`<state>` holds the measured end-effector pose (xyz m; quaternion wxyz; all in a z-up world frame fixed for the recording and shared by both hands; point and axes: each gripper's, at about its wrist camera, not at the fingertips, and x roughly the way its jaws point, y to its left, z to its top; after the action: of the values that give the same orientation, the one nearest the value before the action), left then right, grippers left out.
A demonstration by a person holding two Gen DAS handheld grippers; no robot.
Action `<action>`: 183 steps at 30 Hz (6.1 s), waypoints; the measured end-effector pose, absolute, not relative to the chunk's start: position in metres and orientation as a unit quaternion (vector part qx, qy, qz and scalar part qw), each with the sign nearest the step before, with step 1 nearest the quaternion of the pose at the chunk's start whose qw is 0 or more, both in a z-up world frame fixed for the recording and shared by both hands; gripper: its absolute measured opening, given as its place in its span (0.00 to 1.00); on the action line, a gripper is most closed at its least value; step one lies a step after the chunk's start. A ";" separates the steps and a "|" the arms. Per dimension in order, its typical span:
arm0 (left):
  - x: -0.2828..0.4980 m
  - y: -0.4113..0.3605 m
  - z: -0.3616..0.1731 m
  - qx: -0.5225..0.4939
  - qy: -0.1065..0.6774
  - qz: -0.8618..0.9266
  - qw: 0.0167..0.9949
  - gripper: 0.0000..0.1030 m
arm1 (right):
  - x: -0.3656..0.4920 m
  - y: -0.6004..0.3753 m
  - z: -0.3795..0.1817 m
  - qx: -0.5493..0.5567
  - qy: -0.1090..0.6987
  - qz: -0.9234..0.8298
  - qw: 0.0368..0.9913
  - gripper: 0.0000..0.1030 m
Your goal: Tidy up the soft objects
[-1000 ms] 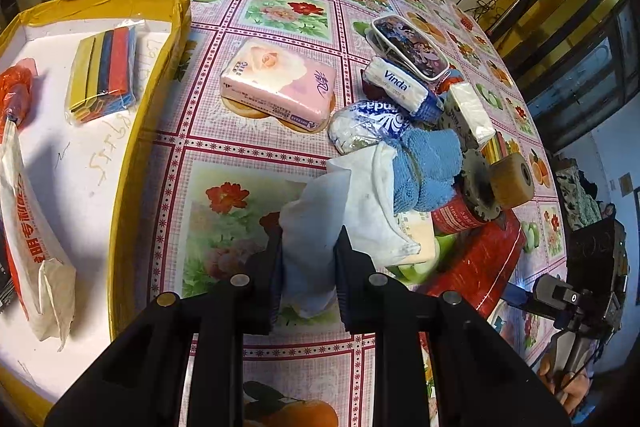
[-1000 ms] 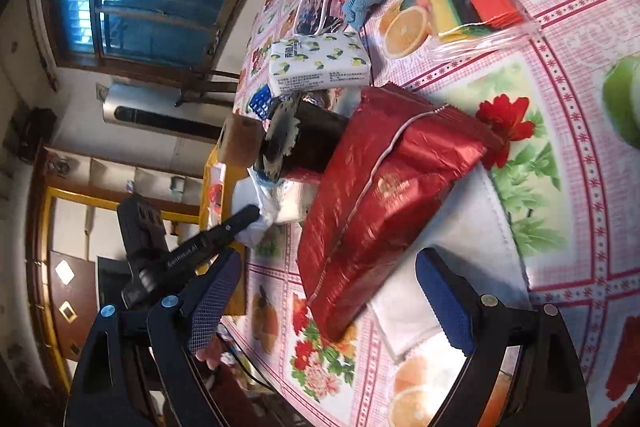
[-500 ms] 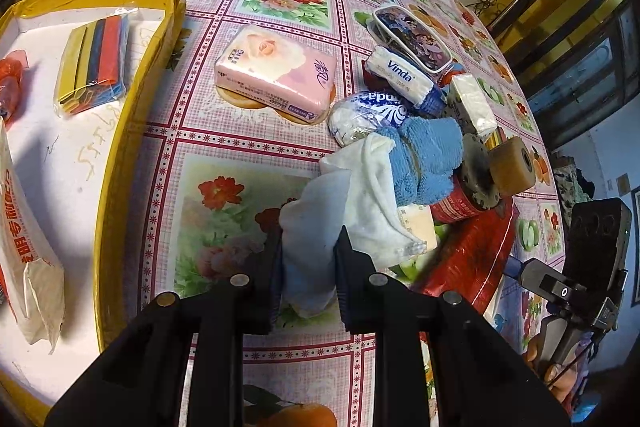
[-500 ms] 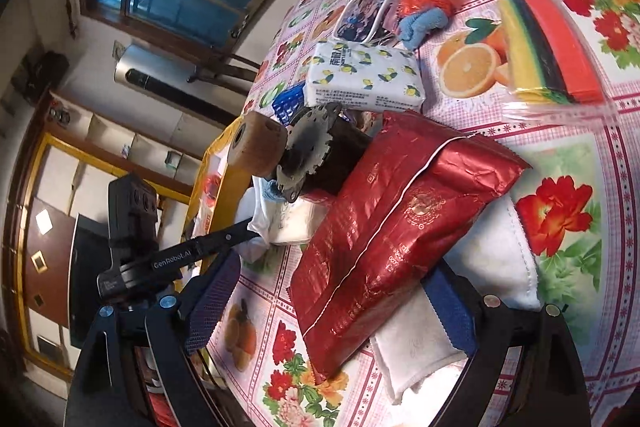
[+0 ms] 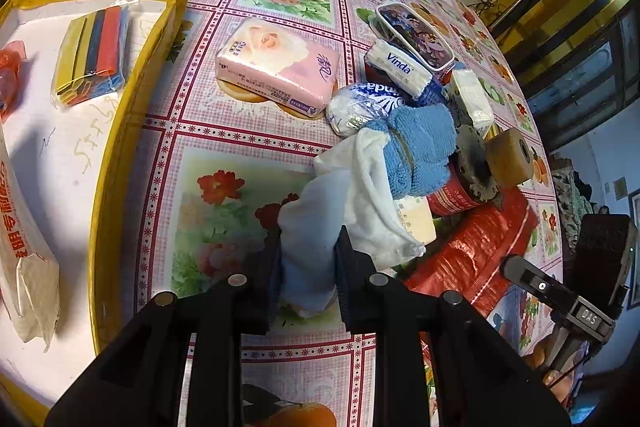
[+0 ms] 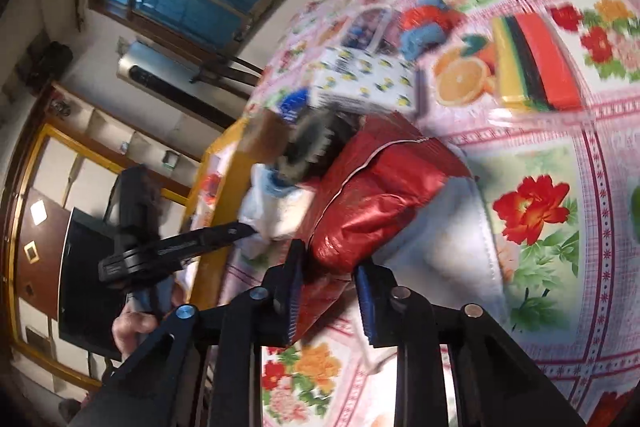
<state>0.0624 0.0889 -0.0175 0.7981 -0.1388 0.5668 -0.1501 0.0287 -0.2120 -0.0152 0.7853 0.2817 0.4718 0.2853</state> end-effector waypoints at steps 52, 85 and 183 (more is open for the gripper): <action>0.060 0.245 0.065 -0.173 0.470 -0.039 0.865 0.18 | 0.115 -0.035 0.020 0.369 0.494 0.450 0.646 0.22; 0.033 0.250 0.051 -0.128 0.416 0.070 0.898 0.65 | 0.049 0.008 0.076 0.095 0.407 0.348 0.839 0.88; 0.066 0.042 -0.005 -0.047 0.484 -0.187 0.854 0.37 | 0.042 -0.162 -0.030 -0.104 0.492 0.188 0.844 1.00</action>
<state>0.0665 0.0424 -0.0050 0.8536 -0.0465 0.4839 -0.1871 0.0419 -0.1621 -0.0305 0.8438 -0.1036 0.4918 0.1882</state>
